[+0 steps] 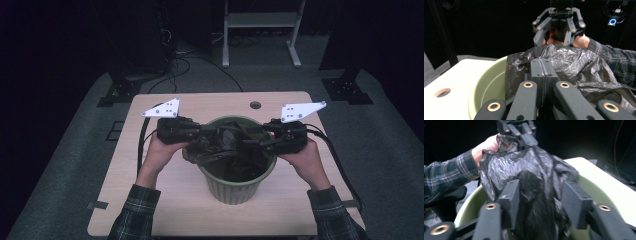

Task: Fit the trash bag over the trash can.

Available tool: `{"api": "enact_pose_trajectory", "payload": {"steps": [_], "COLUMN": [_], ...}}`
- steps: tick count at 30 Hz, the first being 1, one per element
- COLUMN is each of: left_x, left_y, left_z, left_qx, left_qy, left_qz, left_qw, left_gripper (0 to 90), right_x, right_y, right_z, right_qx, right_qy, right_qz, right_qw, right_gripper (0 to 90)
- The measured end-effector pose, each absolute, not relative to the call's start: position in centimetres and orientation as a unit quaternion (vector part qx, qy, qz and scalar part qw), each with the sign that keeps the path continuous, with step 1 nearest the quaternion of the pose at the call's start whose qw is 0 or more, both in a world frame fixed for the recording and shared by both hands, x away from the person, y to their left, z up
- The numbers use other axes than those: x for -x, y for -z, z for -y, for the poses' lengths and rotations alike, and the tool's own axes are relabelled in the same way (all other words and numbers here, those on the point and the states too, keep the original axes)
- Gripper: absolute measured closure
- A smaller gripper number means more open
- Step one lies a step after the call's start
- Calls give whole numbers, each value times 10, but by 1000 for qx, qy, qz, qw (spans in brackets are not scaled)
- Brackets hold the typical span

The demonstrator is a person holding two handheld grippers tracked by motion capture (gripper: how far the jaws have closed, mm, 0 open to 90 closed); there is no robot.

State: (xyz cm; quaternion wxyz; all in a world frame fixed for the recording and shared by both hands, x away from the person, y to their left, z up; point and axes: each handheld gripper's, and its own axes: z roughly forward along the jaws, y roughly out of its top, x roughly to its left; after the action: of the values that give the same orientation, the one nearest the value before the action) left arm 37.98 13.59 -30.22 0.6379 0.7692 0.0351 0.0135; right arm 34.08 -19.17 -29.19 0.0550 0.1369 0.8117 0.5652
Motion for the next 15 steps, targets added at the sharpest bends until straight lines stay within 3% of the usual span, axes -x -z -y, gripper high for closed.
{"api": "enact_pose_trajectory", "payload": {"steps": [6,15], "left_x": [-381,-382], "left_y": [295,288], "left_z": [-123,-101], "left_qx": [-767,-767], "left_qy": [-16,-19], "left_qz": [-30,-25], "left_qw": [641,640], "left_gripper": [896,896], "right_x": [-342,-342], "right_y": [294,301], "right_z": [171,159], "right_qx": [-122,-110], "right_qy": [-524,-486], "right_qz": [-841,-865], "right_qw": [57,57], "right_gripper": [637,714]}}
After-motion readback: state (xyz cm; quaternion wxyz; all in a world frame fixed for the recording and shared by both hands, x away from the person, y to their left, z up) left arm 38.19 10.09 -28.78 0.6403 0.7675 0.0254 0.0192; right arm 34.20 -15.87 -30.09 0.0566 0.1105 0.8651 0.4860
